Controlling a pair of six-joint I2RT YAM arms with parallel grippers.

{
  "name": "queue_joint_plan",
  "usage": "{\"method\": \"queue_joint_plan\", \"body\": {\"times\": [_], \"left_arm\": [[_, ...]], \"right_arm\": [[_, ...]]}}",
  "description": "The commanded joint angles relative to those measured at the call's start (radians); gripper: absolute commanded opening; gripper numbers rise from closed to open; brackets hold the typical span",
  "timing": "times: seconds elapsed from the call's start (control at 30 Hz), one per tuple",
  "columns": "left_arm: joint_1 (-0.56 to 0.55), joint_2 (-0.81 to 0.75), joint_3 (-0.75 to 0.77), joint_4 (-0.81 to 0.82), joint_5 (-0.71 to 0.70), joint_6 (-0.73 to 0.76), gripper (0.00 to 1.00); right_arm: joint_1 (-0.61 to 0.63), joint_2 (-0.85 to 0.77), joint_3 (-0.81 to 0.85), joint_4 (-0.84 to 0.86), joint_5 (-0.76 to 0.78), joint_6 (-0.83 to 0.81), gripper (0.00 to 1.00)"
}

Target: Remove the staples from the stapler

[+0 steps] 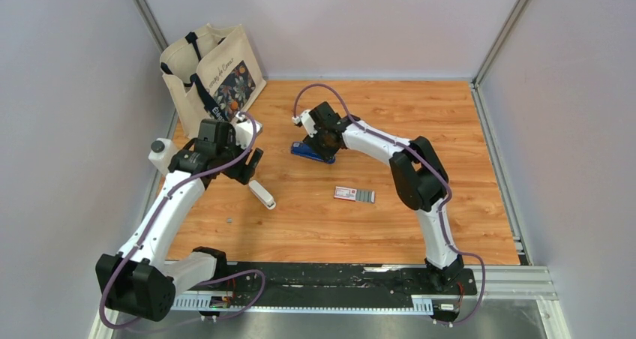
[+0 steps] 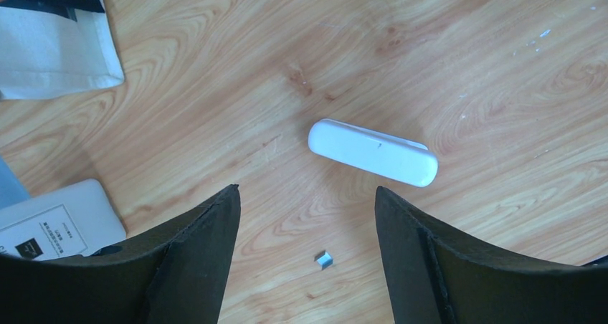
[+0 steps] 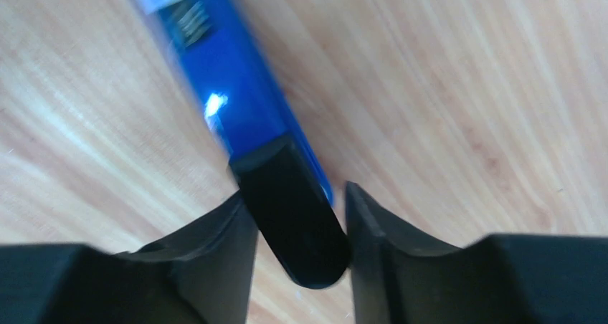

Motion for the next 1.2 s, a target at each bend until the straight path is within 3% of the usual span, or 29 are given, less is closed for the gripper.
{"method": "queue_joint_plan", "body": {"times": [0.0,0.23,0.4,0.53,0.67,0.87,1.03,1.17], "left_arm": [[-0.008,-0.021,-0.024,0.019,-0.001,0.026,0.77],[-0.060,0.002,-0.042,0.046,-0.061,0.037,0.82],[-0.102,0.051,-0.024,0.054,-0.043,0.023,0.83],[-0.113,0.088,-0.009,0.079,0.057,0.000,0.84],[-0.113,0.145,-0.001,0.100,0.166,-0.029,0.86],[-0.123,0.197,0.020,0.100,0.203,-0.060,0.86],[-0.123,0.111,-0.013,0.144,0.183,-0.063,0.86],[-0.123,0.057,-0.018,0.134,0.163,-0.067,0.87]], "right_arm": [[0.002,-0.088,-0.044,0.039,-0.009,0.049,0.40],[0.010,-0.188,-0.127,0.050,-0.101,0.175,0.30],[0.037,-0.300,-0.265,0.195,-0.125,0.411,0.00],[0.092,-0.439,-0.459,0.366,-0.078,0.586,0.00],[0.163,-0.475,-0.518,0.453,0.025,0.725,0.00],[0.201,-0.380,-0.428,0.314,0.101,0.752,0.00],[0.221,-0.323,-0.363,0.220,0.149,0.698,0.01],[0.232,-0.312,-0.368,0.168,0.157,0.710,0.14]]}}
